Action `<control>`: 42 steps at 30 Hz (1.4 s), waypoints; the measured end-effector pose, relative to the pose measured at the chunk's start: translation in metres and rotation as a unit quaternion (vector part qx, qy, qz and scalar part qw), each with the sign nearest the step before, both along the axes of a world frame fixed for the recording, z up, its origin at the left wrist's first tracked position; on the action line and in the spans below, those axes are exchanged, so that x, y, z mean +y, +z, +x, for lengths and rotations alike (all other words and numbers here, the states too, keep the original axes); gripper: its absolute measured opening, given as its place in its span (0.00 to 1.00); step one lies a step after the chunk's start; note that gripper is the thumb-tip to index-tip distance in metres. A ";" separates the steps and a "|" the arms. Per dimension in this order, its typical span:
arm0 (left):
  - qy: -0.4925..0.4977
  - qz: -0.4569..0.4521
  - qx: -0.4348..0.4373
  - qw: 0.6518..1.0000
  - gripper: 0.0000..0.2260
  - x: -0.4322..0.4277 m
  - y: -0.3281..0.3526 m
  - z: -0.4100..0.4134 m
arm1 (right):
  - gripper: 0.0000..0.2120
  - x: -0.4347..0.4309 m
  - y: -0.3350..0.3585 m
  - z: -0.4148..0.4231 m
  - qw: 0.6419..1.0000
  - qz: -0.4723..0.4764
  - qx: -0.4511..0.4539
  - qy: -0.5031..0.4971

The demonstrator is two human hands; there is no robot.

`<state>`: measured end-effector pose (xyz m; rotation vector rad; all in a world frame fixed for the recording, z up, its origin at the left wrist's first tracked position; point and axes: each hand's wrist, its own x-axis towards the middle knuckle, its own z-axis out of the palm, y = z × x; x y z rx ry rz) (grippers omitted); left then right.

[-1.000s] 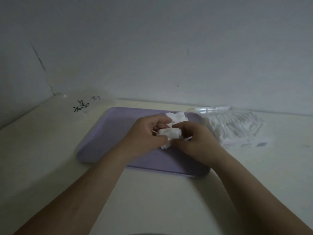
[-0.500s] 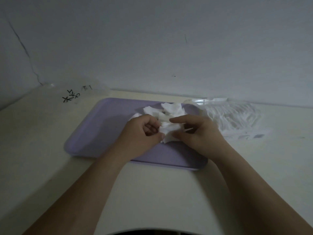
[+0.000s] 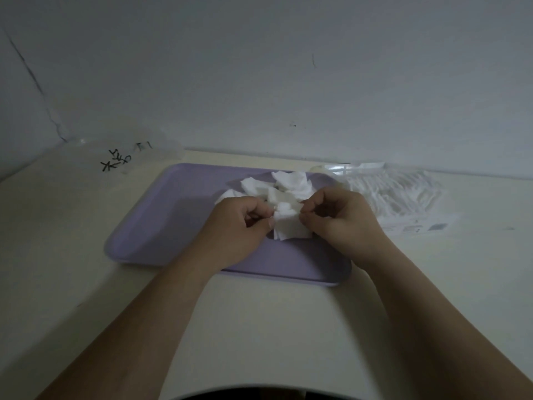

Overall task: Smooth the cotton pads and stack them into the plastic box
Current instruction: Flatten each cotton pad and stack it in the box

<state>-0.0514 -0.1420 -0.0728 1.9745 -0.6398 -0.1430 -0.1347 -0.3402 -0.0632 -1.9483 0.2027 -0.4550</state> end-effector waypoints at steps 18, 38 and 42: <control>-0.014 -0.011 0.034 0.999 0.23 0.002 -0.003 0.005 | 0.06 0.004 0.001 -0.001 1.000 -0.008 0.026 -0.002; -0.040 -0.051 0.014 0.998 0.10 -0.001 -0.008 0.004 | 0.30 0.008 0.001 -0.001 0.998 0.027 0.024 0.059; -0.046 -0.087 0.019 0.995 0.17 -0.002 -0.002 0.001 | 0.13 0.010 0.000 0.001 0.997 -0.061 0.050 -0.003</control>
